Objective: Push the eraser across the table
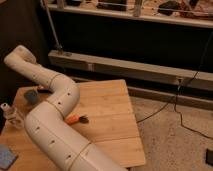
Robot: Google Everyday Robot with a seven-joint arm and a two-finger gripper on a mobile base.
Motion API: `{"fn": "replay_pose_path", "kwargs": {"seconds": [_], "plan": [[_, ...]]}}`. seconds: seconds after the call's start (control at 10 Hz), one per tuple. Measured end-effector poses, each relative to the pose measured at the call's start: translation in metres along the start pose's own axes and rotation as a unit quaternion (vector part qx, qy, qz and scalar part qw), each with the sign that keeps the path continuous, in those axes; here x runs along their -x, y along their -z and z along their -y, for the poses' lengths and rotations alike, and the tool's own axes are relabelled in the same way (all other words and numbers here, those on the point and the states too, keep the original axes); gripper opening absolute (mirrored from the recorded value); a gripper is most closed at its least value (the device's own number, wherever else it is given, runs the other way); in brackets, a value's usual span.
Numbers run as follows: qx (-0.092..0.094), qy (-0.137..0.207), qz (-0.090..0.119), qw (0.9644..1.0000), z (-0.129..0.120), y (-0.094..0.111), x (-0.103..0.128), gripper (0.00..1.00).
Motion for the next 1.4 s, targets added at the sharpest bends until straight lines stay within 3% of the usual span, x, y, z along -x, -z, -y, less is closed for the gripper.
{"fn": "replay_pose_path", "kwargs": {"seconds": [0.2,0.4,0.7,0.9,1.4], "plan": [[0.018,0.018,-0.028,0.9993,0.001,0.012,-0.010,0.68],[0.022,0.036,-0.042,0.9982,0.002,0.021,-0.019,0.70],[0.047,0.060,-0.046,0.9960,-0.012,0.026,-0.033,0.70],[0.059,0.063,-0.048,0.9951,-0.014,0.020,-0.046,0.70],[0.065,0.038,-0.060,0.9954,0.007,-0.012,-0.080,0.70]]}}
